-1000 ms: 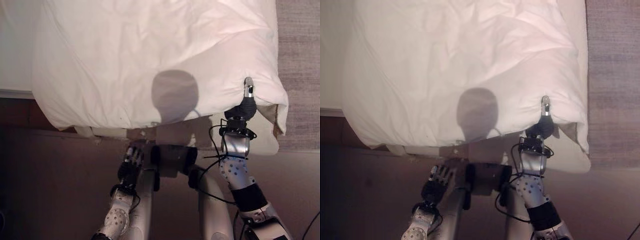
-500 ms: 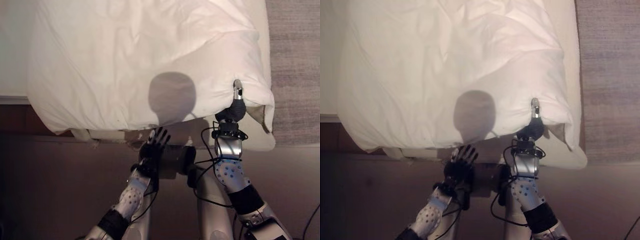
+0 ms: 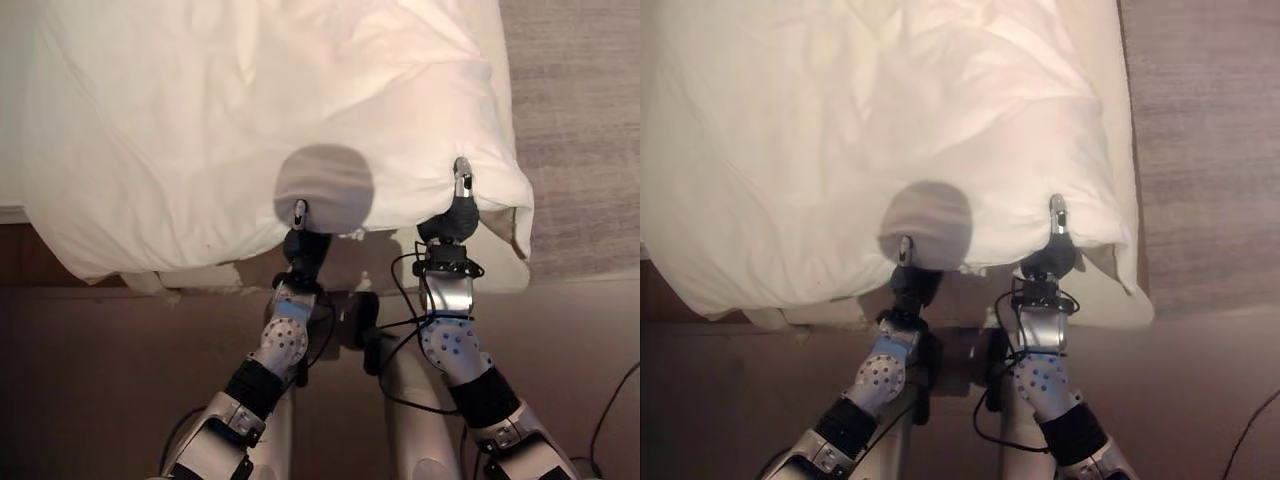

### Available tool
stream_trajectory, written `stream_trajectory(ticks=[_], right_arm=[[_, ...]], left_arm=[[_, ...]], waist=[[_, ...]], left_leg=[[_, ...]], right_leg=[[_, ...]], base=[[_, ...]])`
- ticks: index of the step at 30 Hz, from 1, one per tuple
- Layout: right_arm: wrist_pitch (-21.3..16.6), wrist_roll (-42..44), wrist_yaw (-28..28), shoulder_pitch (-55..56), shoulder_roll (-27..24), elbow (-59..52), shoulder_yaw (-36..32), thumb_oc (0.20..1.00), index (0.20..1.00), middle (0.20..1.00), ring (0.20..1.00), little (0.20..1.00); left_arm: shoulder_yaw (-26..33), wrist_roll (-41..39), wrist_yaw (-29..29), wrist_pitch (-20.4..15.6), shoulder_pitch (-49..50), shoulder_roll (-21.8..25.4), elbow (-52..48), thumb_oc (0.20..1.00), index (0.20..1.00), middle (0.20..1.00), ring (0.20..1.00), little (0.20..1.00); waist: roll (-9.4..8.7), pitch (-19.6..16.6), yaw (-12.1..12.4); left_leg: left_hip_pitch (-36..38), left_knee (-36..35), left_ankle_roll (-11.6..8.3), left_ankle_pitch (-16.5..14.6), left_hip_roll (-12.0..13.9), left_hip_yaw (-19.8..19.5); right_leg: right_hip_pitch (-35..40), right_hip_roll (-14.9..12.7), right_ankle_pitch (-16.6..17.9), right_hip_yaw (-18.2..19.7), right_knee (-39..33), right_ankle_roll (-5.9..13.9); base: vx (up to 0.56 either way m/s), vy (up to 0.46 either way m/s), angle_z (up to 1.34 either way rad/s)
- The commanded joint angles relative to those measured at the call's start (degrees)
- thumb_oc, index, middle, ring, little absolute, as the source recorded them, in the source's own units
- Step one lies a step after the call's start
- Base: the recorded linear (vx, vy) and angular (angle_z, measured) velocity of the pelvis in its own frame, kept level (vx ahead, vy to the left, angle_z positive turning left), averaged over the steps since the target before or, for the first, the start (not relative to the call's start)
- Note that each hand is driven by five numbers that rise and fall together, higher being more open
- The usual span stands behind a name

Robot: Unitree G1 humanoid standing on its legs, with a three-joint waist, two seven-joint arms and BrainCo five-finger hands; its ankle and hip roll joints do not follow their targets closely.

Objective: Make the bed

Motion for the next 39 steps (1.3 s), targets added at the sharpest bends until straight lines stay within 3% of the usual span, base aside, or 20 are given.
stream_trajectory(ticks=[1,11,12,23,24,34,39], right_arm=[[-2.66,-1.07,6.11,2.18,1.4,-7.13,-1.58,0.2,0.2,0.2,0.2,0.2],[-2.66,-2.02,6.13,2.54,1.38,-7.41,-2.72,0.2,0.2,0.2,0.2,0.2],[-2.81,-3.03,5.44,2.89,1.02,-7.93,-3.98,0.2,0.2,0.2,0.2,0.2],[-2.6,-4.04,3.45,4.16,-0.61,-8.73,-5.86,0.2,0.2,0.2,0.2,0.2],[-2.51,-4.11,2.73,4.51,-0.89,-8.97,-6.29,0.2,0.2,0.2,0.2,0.2],[-2.76,-3.96,0.88,6.52,-2.71,-9.26,-6.77,0.2,0.2,0.2,0.2,0.2],[-3.37,-4.04,-0.95,9.23,-3.82,-9.59,-7.17,0.2,0.2,0.2,0.2,0.2]], left_arm=[[3.44,0.45,-1.01,-3.28,0.31,-2.35,-0.94,1.0,1.0,1.0,1.0,1.0],[11.02,0.94,0.96,-7.85,0.45,-1.66,1.29,1.0,1.0,1.0,1.0,1.0],[16.1,2.85,2.85,-10.02,0.6,-0.3,2.26,1.0,1.0,1.0,1.0,1.0],[27.12,6.88,9.37,-15.04,1.01,3.58,4.98,1.0,1.0,1.0,1.0,1.0],[29.07,8.62,12.5,-16.25,0.64,4.68,6.26,1.0,1.0,1.0,1.0,1.0],[35.58,11.96,18.78,-16.24,-2.33,11.23,14.55,1.0,1.0,1.0,1.0,1.0],[40.46,14.51,23.98,-15.97,-5.2,17.65,22.12,1.0,1.0,1.0,1.0,1.0]], waist=[[0.05,-5.39,-0.81],[0.03,-5.56,-0.32],[0.16,-5.69,0.08],[0.67,-6.3,0.7],[0.68,-6.35,0.77],[0.34,-6.81,0.54],[0.02,-7.47,0.33]], left_leg=[[-2.24,-1.21,0.74,0.69,-1.5,0.64],[-2.4,-1.16,0.72,0.54,-1.54,0.48],[-2.35,-1.54,0.5,0.75,-1.4,0.46],[-2.96,-0.75,0.32,0.37,-1.49,-0.11],[-3.09,-0.6,0.2,0.34,-1.48,-0.1],[-3.24,-0.04,0.02,0.05,-1.26,0.13],[-3.08,0.05,-0.14,-0.18,-1.11,0.46]], right_leg=[[-0.44,0.21,4.31,2.78,-2.55,5.12],[-0.57,0.24,4.29,2.76,-2.44,5.16],[-0.47,0.22,4.23,2.53,-2.89,5.18],[-0.89,0.14,3.48,2.08,-1.85,4.88],[-0.99,0.06,3.45,2.07,-1.61,4.87],[-0.99,-0.04,3.34,2.28,-1.21,4.94],[-0.97,0.0,3.19,2.55,-0.96,5.07]], base=[[0.0,0.0,0.0],[0.0,-0.001,0.0],[0.04,-0.016,-0.01],[0.0,-0.001,0.0],[0.0,0.0,0.0],[0.0,0.0,0.0],[0.0,0.006,0.0]])
